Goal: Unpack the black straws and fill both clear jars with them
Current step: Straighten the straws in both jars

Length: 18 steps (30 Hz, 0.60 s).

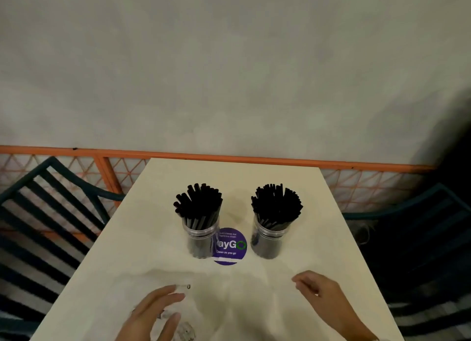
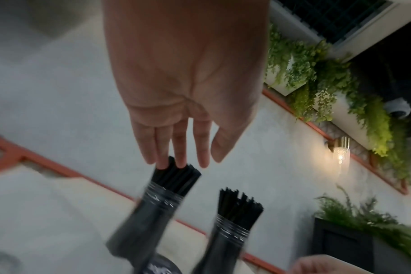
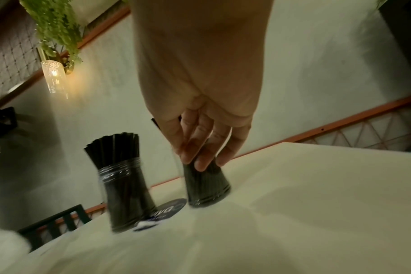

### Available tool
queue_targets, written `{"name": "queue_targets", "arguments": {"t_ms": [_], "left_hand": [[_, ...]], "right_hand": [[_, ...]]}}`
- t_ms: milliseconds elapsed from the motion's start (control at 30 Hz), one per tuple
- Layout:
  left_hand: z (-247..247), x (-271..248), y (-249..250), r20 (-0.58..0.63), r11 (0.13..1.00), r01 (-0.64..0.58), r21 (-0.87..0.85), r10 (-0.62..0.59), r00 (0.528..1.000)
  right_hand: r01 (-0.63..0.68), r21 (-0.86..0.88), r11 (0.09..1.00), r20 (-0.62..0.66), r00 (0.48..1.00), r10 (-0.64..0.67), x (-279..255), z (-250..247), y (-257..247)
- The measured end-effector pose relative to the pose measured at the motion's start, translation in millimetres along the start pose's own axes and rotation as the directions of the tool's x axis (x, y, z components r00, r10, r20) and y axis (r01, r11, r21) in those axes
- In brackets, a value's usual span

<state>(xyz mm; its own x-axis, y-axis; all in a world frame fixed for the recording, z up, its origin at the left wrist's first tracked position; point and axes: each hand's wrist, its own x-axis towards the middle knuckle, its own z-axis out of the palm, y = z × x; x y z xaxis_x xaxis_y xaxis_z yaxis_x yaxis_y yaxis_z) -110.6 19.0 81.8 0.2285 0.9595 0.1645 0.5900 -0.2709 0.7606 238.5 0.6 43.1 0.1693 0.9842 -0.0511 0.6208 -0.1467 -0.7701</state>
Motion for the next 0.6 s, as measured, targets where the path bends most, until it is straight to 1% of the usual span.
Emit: {"name": "queue_targets", "arguments": {"t_ms": [33,67,100,167,267,367,467,533,600], "left_hand": [[13,7,12,0.023,0.998,0.019,-0.056,-0.018,1.0],[27,14,20,0.037,0.996,0.01,-0.084,-0.007,0.999],[42,22,28,0.067,0.993,0.027,-0.112,-0.02,0.998],[68,40,45,0.129,0.985,0.068,-0.158,-0.048,0.991],[98,72,58,0.159,0.965,0.148,-0.216,-0.115,0.981],[115,106,69,0.257,0.953,0.22,-0.21,-0.164,0.952],[128,137,71,0.349,0.928,0.3,-0.221,-0.212,0.913],[135,155,67,0.384,0.915,0.317,-0.251,-0.207,0.9],[142,170,65,0.412,0.917,0.297,-0.267,-0.17,0.895]], "right_hand": [[0.006,0.002,1.0,-0.017,1.0,-0.006,9,-8,5],[-0.002,0.015,1.0,-0.034,0.999,0.003,18,-15,8],[-0.008,0.041,0.999,-0.047,0.999,0.01,27,-22,8],[-0.003,0.07,0.998,-0.038,0.999,0.006,45,-32,6],[0.032,0.045,0.998,0.034,0.999,-0.034,71,-42,3],[0.094,0.077,0.993,0.115,0.988,-0.102,94,-44,-6],[0.172,0.196,0.965,0.153,0.967,-0.204,112,-40,-20],[0.201,0.304,0.931,0.141,0.957,-0.252,121,-37,-25],[0.193,0.389,0.901,0.14,0.954,-0.265,130,-32,-23]]}}
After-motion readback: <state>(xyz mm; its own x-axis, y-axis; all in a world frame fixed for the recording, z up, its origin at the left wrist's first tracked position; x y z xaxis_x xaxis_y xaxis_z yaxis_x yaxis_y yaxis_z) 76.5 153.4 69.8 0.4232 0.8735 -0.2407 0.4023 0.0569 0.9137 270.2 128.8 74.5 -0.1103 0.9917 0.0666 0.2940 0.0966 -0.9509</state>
